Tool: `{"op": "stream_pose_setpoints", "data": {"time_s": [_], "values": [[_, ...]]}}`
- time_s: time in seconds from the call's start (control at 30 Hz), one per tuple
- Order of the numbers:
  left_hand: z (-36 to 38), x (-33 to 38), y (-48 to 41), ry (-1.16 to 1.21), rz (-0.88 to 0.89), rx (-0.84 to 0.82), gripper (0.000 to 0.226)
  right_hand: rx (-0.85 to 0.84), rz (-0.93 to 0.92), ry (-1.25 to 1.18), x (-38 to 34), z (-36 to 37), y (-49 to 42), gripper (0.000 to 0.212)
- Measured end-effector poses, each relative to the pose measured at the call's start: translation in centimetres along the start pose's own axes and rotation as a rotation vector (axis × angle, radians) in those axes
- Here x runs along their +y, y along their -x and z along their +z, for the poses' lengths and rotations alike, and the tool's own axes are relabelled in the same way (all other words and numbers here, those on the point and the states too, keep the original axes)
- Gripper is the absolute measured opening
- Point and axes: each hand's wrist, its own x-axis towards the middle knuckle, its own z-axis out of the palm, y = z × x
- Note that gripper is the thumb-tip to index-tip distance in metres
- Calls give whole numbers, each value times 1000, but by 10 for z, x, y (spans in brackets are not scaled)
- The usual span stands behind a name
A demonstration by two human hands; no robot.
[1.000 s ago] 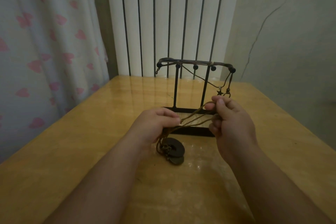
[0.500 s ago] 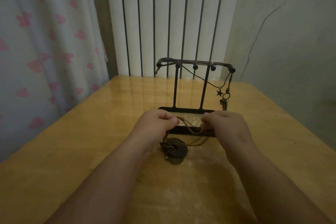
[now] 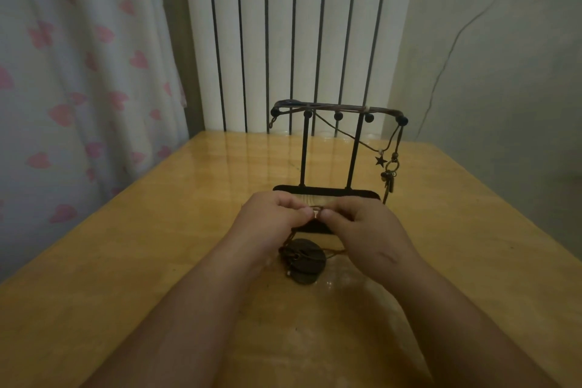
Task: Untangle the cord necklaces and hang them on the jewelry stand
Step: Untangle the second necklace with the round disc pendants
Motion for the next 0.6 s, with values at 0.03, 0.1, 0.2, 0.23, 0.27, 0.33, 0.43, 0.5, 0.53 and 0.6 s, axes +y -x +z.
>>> {"op": "stream_pose_setpoints", "data": {"time_s": [0.03, 0.1, 0.2, 0.23, 0.27, 0.33, 0.43, 0.5, 0.53, 0.6], "values": [[-1, 0, 1, -4, 8, -29, 8, 22, 1, -29, 0, -1, 1, 15], [-1, 2, 2, -43, 16, -130, 11, 85, 16, -111, 0, -3, 1, 19], [-1, 5, 5, -126, -14, -241, 11, 223, 74, -277, -2, -6, 0, 21], [-1, 4, 4, -143, -30, -245, 13, 280, 92, -351, -3, -7, -1, 21], [-1, 2, 3, -159, -42, -234, 16, 332, 101, -399, -2, -8, -2, 20], [-1, -1, 2, -162, -46, -188, 21, 362, 113, -407, 0, -9, -3, 19], [-2, -4, -1, -104, -5, -127, 26, 232, 155, -278, 4, -9, -3, 11], [-1, -3, -1, -95, 35, -115, 29, 178, 162, -230, 5, -8, -3, 23], [-1, -3, -1, -92, 51, -116, 30, 166, 150, -228, 5, -8, -3, 35], [-1, -3, -1, -82, 67, -120, 31, 135, 74, -212, 4, -9, -3, 52]]}}
